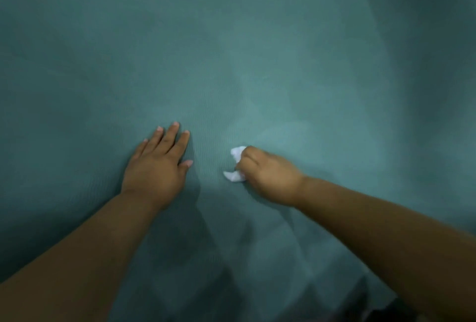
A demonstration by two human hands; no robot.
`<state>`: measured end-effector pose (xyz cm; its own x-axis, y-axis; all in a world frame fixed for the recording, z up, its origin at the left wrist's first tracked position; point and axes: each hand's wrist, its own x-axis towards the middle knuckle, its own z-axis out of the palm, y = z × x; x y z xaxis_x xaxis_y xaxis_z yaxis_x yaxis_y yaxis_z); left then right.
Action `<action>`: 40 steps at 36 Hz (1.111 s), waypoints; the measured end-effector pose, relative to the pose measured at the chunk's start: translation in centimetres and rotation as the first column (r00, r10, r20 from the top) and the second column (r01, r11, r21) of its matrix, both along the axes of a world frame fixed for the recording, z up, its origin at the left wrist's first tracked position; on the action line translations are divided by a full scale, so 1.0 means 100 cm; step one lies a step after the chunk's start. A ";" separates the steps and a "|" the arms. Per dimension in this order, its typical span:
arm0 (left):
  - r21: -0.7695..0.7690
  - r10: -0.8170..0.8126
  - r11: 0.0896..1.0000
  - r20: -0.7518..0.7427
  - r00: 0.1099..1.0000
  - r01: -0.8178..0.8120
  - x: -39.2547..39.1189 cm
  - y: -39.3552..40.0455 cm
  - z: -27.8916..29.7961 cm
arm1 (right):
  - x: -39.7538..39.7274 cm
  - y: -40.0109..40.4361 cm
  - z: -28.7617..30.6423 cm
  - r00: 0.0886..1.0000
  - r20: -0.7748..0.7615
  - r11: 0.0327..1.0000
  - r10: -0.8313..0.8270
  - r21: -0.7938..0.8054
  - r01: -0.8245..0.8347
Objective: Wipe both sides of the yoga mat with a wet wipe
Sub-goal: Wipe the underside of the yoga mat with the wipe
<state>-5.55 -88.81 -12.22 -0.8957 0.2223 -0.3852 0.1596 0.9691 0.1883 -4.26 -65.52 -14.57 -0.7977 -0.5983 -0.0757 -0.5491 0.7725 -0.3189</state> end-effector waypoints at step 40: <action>0.167 0.027 0.985 0.138 0.990 -0.051 -0.011 -0.009 0.002 | -0.088 -0.085 -0.005 0.994 -0.105 1.000 0.009 -0.013 -0.011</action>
<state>-6.69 -89.70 -12.05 -0.8473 0.2606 -0.4628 0.0841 0.9262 0.3675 -13.03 -74.02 -15.04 -0.7949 -0.6065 0.0164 -0.5877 0.7629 -0.2694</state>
